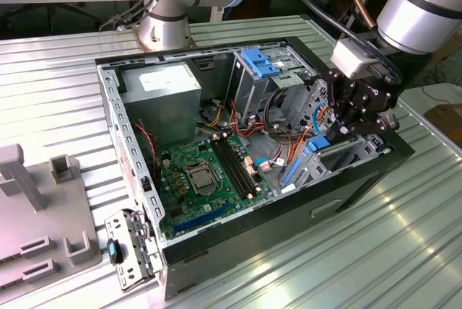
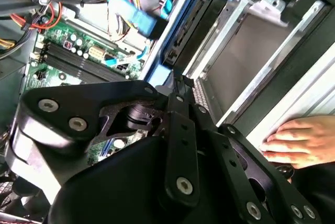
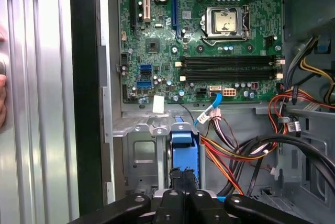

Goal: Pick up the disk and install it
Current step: 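Insert the disk into the insertion slot, then insert the first disk wire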

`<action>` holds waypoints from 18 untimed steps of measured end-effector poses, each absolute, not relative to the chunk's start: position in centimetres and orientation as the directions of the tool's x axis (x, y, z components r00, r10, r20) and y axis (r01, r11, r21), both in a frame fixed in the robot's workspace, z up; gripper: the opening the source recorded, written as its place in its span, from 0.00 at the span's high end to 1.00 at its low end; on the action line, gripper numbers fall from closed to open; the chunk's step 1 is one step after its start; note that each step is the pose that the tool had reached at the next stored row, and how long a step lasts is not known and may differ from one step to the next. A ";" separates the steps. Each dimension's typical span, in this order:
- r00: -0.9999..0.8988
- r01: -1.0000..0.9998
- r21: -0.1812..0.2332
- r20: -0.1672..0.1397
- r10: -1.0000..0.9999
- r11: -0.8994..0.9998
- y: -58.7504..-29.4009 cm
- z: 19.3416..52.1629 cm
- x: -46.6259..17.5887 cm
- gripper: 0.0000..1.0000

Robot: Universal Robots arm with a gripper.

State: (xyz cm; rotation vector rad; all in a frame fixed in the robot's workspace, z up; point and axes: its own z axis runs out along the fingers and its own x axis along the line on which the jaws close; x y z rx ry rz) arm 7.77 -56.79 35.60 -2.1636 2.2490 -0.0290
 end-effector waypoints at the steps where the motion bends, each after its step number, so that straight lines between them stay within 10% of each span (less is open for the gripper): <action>1: -0.039 -0.999 -0.028 -0.002 -0.999 0.039 -56.8 35.6 8.1 0.89; 18: -0.039 -0.999 -0.028 -0.002 -0.999 0.039 -56.8 35.3 11.3 0.89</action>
